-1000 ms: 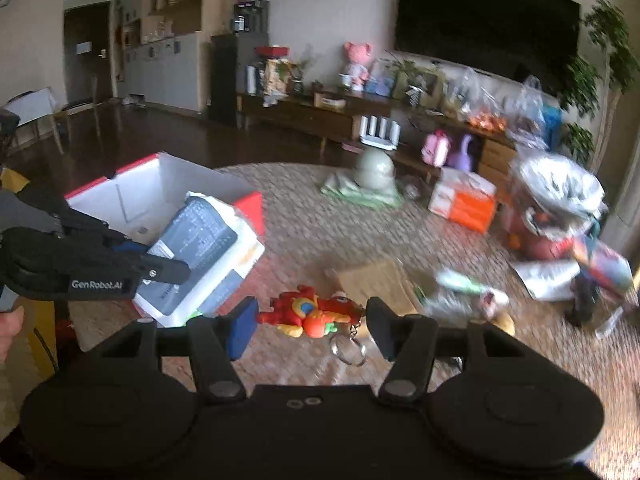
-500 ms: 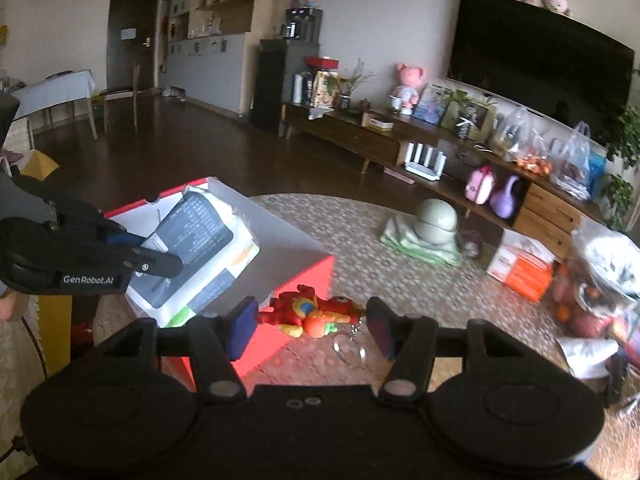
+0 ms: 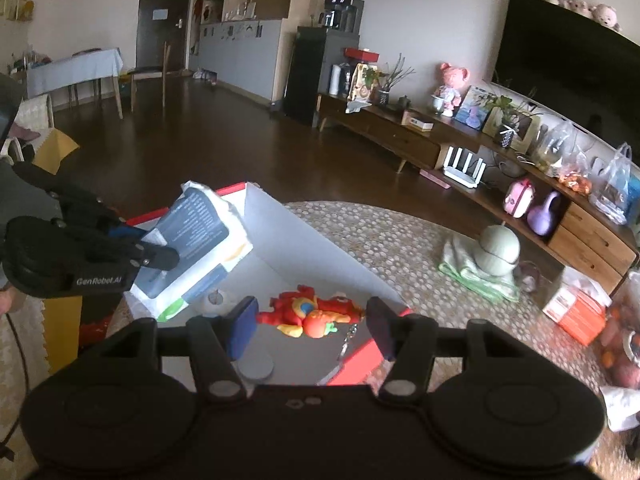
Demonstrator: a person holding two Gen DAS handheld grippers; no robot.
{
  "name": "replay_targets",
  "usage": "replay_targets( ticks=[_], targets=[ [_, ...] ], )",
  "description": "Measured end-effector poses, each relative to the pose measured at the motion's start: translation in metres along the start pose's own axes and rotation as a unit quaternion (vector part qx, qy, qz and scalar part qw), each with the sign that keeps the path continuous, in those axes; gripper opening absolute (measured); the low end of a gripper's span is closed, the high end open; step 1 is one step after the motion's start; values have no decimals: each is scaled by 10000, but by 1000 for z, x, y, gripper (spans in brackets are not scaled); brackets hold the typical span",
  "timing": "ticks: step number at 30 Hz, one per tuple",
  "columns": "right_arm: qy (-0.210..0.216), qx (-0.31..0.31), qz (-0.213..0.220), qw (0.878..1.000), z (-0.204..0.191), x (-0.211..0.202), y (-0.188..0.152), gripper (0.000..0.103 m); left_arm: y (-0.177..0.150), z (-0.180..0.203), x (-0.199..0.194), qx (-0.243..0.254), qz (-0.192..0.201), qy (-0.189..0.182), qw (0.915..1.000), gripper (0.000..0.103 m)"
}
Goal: Organize objects
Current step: 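Lower package into box and open left tool while right tool releases keychain inside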
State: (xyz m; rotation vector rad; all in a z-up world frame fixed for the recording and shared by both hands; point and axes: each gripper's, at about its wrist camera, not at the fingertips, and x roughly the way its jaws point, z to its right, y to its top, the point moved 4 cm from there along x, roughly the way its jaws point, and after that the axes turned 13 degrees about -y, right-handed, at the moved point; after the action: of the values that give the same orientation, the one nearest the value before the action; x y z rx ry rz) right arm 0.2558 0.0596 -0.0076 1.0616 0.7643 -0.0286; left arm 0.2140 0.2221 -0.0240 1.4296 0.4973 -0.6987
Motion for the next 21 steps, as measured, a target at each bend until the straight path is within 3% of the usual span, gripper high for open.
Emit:
replay_targets(
  ticks=[11,21],
  targets=[
    [222,-326,-632,9972,-43,67,-5,59,-9,-27,45,181,-492,279,9982,11],
    [301,-443,-1161,9918,-59,90,-24,59,-16,-34,76,62,-987,8,9951,11]
  ],
)
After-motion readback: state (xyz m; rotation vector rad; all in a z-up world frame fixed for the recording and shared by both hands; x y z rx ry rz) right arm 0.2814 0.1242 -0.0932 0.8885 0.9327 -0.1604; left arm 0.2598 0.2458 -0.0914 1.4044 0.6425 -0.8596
